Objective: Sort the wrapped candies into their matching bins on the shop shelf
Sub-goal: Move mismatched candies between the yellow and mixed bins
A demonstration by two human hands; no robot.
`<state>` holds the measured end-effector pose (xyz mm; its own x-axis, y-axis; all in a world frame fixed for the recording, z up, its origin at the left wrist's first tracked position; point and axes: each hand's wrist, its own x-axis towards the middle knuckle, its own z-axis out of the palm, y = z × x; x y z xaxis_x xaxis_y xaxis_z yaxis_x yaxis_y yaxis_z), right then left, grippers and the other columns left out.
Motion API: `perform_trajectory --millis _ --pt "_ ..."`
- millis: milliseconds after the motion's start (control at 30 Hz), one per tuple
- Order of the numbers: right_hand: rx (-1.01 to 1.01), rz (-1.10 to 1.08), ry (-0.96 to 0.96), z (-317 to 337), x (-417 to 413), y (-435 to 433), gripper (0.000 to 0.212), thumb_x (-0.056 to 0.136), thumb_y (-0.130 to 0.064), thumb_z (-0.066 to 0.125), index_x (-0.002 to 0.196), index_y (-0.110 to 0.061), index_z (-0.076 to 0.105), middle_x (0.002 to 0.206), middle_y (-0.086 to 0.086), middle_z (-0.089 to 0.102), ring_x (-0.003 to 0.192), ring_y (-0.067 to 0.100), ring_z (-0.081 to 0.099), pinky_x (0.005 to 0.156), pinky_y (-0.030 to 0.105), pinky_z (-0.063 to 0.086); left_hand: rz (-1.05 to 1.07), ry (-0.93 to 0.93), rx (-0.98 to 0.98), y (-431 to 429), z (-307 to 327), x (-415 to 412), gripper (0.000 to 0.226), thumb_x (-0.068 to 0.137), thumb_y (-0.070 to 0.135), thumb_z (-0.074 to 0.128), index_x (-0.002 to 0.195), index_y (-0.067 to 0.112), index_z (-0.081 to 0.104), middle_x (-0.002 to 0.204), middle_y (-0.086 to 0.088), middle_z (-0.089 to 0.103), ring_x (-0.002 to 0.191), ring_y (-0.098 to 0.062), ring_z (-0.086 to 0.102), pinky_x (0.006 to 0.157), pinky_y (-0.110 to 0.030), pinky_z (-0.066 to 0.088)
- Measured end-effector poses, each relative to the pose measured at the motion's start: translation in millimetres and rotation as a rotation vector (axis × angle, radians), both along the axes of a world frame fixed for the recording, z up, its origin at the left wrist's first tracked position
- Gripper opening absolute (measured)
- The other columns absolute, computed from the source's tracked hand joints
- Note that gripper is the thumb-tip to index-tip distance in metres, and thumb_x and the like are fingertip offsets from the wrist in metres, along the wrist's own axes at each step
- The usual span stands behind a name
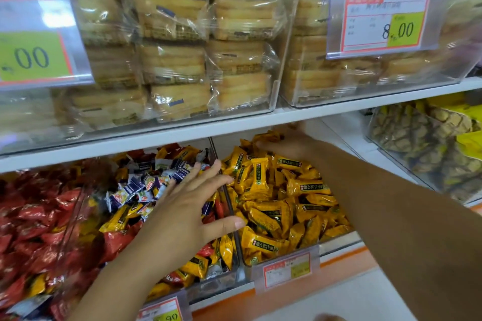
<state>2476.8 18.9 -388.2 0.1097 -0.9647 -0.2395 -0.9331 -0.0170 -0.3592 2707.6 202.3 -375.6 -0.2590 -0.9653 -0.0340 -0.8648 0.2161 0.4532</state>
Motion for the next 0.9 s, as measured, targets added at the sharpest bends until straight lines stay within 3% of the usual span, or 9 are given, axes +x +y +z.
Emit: perform_trajectory --millis 67,133,367,433,500,600,700,800,900 --pt "-0.010 0.063 0.069 -8 18 4 0.092 0.069 -0.086 0.046 0.146 -0.041 0.026 0.157 0.008 0.005 0.142 0.039 0.015 0.114 0.050 0.023 -0.002 0.017 0.002 0 1 -1 0.078 0.054 0.095 0.025 0.128 0.070 0.017 0.137 0.052 -0.019 0.132 0.017 -0.025 0.117 -0.034 -0.007" --pt "-0.011 0.164 0.137 -9 34 10 0.081 0.078 -0.081 0.041 0.146 -0.039 0.028 0.155 0.011 0.008 0.142 0.038 0.016 0.113 0.050 0.022 -0.001 0.027 0.005 0 1 -1 0.077 0.054 0.094 0.026 0.127 0.070 0.018 0.138 0.052 -0.016 0.132 0.018 -0.024 0.117 -0.033 -0.007" --pt "-0.052 0.339 0.151 -11 48 55 0.045 0.100 -0.042 0.024 0.144 -0.037 0.035 0.154 0.004 0.018 0.142 0.034 0.016 0.113 0.052 0.020 0.004 0.026 0.003 1 2 -2 0.079 0.053 0.095 0.026 0.126 0.068 0.023 0.140 0.049 -0.012 0.131 0.019 -0.025 0.118 -0.035 -0.006" --pt "-0.085 0.379 0.158 -1 48 73 0.045 0.103 -0.034 0.022 0.146 -0.032 0.033 0.156 0.002 0.017 0.143 0.030 0.012 0.114 0.050 0.017 0.009 0.014 -0.002 1 2 -2 0.081 0.052 0.096 0.025 0.127 0.067 0.023 0.141 0.048 -0.012 0.132 0.018 -0.024 0.119 -0.036 -0.004" --pt "-0.130 0.450 0.098 11 44 86 0.044 0.105 -0.027 0.023 0.148 -0.023 0.032 0.154 0.005 0.026 0.141 0.026 0.022 0.112 0.039 0.021 0.013 0.018 0.001 2 3 -2 0.080 0.052 0.096 0.026 0.126 0.068 0.024 0.141 0.048 -0.011 0.134 0.016 -0.022 0.119 -0.037 -0.004" --pt "-0.147 0.372 -0.060 34 25 79 0.042 0.104 -0.014 0.032 0.144 -0.019 0.041 0.129 0.002 0.057 0.112 0.017 0.055 0.088 0.016 0.039 0.013 0.018 0.016 2 5 -2 0.076 0.051 0.095 0.026 0.123 0.071 0.022 0.139 0.050 -0.012 0.134 0.016 -0.023 0.119 -0.036 -0.005" --pt "-0.192 0.189 0.164 46 -6 34 0.044 0.094 0.000 0.041 0.132 -0.017 0.054 0.138 0.005 0.052 0.121 0.022 0.052 0.096 0.025 0.040 0.009 0.013 0.025 2 6 -3 0.074 0.051 0.096 0.025 0.121 0.073 0.020 0.139 0.050 -0.014 0.133 0.016 -0.023 0.119 -0.037 -0.005" --pt "-0.039 0.169 0.243 36 -22 5 0.024 0.094 -0.014 0.050 0.111 -0.010 0.066 0.124 0.012 0.061 0.101 0.025 0.058 0.081 0.026 0.045 0.008 0.030 0.023 2 5 -2 0.076 0.051 0.095 0.027 0.123 0.072 0.021 0.139 0.051 -0.012 0.132 0.018 -0.023 0.119 -0.037 -0.004" --pt "0.043 0.215 0.191 12 -17 3 0.040 0.091 -0.016 0.059 0.130 -0.019 0.059 0.125 0.010 0.058 0.093 0.019 0.054 0.065 0.021 0.041 0.002 0.046 0.016 2 4 -1 0.074 0.051 0.095 0.028 0.121 0.073 0.021 0.138 0.052 -0.012 0.131 0.020 -0.023 0.117 -0.034 -0.007"
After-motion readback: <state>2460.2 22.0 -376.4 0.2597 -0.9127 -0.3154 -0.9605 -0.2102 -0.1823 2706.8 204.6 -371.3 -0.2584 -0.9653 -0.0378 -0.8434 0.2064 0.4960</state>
